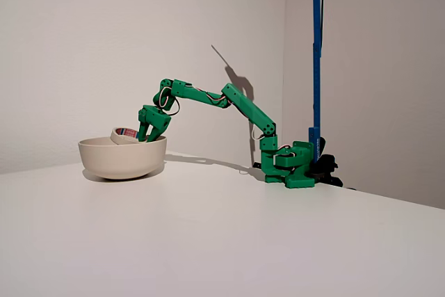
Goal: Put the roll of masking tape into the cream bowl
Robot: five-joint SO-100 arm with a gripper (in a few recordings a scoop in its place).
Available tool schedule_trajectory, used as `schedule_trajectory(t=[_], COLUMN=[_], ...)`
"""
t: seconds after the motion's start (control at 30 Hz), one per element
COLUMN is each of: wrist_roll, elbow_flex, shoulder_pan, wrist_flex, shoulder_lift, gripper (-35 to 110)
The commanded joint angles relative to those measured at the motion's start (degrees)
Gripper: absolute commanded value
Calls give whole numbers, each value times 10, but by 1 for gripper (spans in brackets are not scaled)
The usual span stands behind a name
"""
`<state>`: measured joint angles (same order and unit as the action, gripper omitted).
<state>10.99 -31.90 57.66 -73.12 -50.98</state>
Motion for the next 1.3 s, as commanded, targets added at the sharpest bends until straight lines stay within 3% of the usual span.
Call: schedule_trajectory(t=[0.0, 0.1, 0.17, 0.37, 0.47, 0.7, 1.0, 1.27], wrist_roll=[21, 33, 44, 71, 83, 95, 83, 45], elbow_flex=[76, 92, 95, 95, 95, 95, 94, 92], shoulder_pan=[12, 11, 10, 7, 8, -17, -138, -318], wrist_flex=[1, -12, -19, -37, -38, -83, -213, -327], shoulder_lift=[-45, -51, -61, -96, -111, -170, -298, -436], gripper=[11, 21, 21, 12, -8, -8, -8, -8])
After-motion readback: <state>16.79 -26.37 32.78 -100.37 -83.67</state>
